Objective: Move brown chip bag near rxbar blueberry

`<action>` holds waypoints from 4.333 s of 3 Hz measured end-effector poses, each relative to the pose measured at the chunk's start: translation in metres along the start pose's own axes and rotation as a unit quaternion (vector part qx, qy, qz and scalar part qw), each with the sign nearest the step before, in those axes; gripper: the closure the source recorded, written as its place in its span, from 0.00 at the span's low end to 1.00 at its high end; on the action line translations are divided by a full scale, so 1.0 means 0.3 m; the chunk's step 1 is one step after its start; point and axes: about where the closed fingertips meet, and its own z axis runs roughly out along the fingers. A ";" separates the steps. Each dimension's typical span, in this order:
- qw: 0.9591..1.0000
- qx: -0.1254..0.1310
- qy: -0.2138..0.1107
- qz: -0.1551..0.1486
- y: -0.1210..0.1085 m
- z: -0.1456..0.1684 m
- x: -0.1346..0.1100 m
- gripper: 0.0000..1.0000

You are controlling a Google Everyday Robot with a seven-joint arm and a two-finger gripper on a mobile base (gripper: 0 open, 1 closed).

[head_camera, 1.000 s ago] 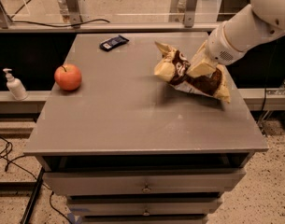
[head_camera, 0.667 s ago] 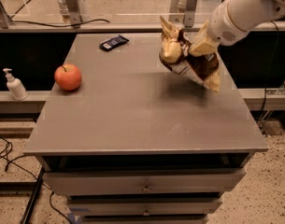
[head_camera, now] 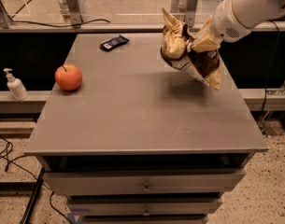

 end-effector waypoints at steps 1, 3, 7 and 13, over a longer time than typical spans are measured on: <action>0.999 0.035 -0.008 -0.037 -0.041 0.048 0.021 1.00; 0.976 0.141 -0.046 -0.162 -0.323 0.128 -0.148 1.00; 0.936 0.099 -0.110 -0.321 -0.223 0.551 -0.546 1.00; 0.922 0.111 -0.020 -0.370 -0.450 0.705 -0.327 0.35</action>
Offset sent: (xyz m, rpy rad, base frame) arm 0.1278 0.0107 0.0569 -0.1283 -0.5396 0.1272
